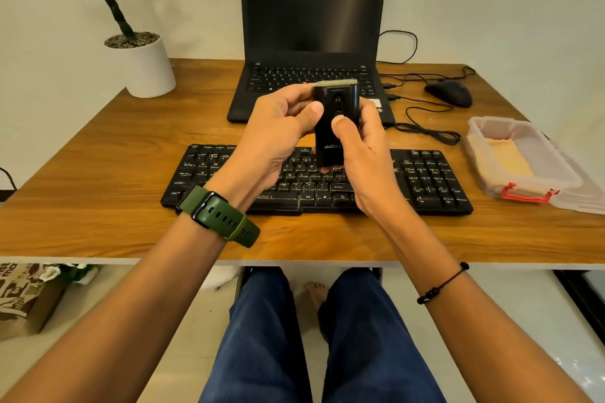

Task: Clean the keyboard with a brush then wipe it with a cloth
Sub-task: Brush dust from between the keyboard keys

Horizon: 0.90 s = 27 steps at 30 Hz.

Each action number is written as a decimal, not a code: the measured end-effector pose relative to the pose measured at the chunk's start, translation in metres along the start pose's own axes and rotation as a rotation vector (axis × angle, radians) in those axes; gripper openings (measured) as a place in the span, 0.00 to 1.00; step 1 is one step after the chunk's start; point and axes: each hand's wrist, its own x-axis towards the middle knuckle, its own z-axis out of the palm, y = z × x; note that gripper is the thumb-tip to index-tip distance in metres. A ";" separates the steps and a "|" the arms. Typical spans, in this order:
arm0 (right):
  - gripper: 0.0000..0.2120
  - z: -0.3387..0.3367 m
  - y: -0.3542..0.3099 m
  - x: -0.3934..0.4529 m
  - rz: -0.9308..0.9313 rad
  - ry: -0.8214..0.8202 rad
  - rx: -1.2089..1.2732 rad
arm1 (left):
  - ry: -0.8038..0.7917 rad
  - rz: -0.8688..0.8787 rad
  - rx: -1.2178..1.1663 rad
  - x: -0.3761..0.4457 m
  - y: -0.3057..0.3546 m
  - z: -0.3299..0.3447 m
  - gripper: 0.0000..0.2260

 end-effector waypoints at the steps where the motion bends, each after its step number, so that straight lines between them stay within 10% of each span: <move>1: 0.10 0.001 0.000 0.000 -0.001 0.008 0.002 | 0.002 -0.001 0.002 0.000 0.000 0.001 0.13; 27: 0.02 0.010 -0.005 0.001 -0.064 0.131 -0.079 | 0.015 0.064 0.013 -0.002 0.001 0.006 0.15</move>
